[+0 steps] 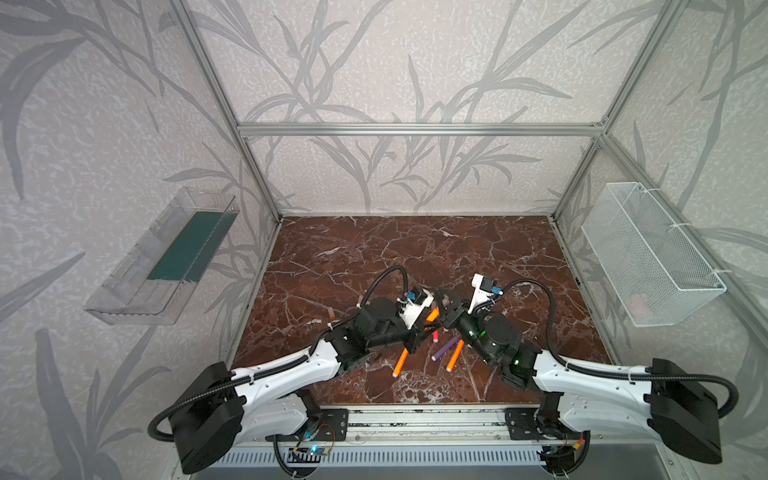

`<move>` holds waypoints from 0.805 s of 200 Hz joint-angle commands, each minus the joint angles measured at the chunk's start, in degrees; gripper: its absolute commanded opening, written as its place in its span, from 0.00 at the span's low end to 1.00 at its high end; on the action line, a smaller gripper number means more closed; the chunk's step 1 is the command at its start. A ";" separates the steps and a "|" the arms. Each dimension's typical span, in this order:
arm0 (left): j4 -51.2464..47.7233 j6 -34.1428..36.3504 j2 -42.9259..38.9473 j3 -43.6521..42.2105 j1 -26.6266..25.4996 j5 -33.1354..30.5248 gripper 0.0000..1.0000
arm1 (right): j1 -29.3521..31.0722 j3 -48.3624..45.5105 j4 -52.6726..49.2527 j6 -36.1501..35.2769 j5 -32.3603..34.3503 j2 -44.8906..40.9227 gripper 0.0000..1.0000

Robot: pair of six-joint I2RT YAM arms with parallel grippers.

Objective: Insert the pens into the pen caps

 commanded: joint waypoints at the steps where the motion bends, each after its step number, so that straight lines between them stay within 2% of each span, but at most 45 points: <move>1: 8.60 -6.51 -2.42 5.28 4.83 -9.24 0.00 | 6.44 -0.45 -8.20 -1.44 -9.84 3.11 0.00; 33: 7.47 -3.99 -3.18 5.39 4.75 -17.27 0.00 | 12.26 5.43 -20.73 4.25 -1.03 5.45 0.00; 60: 6.70 -1.96 -3.13 5.62 4.54 -23.28 0.00 | 16.04 7.41 -22.14 8.77 1.37 8.42 0.00; 96: 7.17 0.25 -2.60 5.48 3.81 -28.47 0.00 | 18.41 11.03 -23.91 10.29 2.19 12.07 0.00; 127: 6.99 0.35 -3.47 4.56 3.77 -25.23 0.00 | 18.48 8.39 -21.12 8.39 7.63 9.20 0.00; 161: 5.92 -1.09 -5.24 2.55 3.48 -13.96 0.00 | 18.27 5.51 -20.06 3.18 12.12 3.23 0.00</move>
